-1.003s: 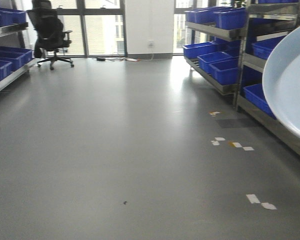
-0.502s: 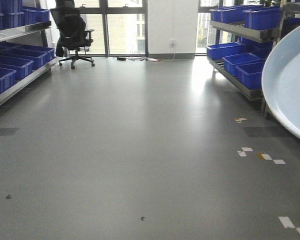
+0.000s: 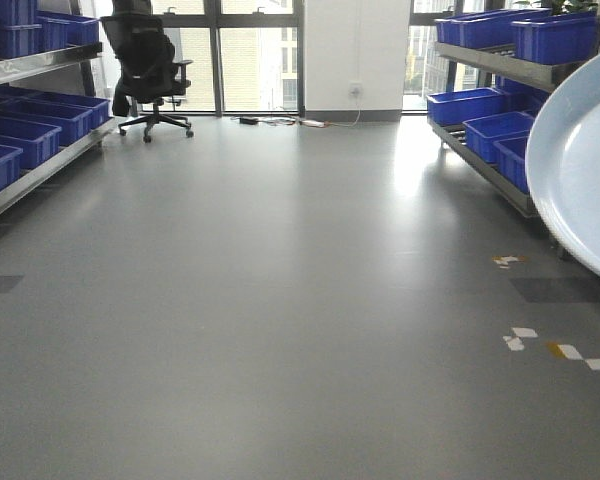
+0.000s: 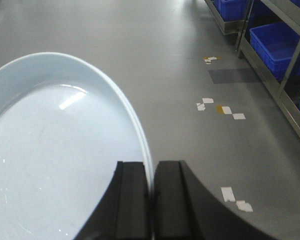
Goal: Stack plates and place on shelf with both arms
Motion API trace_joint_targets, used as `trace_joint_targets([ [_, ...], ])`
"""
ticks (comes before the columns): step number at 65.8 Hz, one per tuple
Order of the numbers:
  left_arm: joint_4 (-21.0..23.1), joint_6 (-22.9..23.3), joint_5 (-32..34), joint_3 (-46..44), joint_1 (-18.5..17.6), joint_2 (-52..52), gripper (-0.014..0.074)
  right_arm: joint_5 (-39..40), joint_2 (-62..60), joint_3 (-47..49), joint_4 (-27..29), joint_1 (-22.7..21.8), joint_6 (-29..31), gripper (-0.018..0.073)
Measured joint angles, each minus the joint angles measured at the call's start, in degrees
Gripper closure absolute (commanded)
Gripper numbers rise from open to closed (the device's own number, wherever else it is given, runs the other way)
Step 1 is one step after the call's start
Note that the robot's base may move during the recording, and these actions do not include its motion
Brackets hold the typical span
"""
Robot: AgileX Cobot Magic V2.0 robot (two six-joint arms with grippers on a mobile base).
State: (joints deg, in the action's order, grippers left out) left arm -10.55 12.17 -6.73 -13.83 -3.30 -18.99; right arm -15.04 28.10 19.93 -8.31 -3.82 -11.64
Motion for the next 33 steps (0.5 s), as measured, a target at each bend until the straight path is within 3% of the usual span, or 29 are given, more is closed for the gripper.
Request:
trace_joint_targets([
  [33,0.0,0.0,0.0,0.0,0.0,0.0,0.0513,0.0,0.0,0.0,0.0,0.0,0.0,0.0503],
])
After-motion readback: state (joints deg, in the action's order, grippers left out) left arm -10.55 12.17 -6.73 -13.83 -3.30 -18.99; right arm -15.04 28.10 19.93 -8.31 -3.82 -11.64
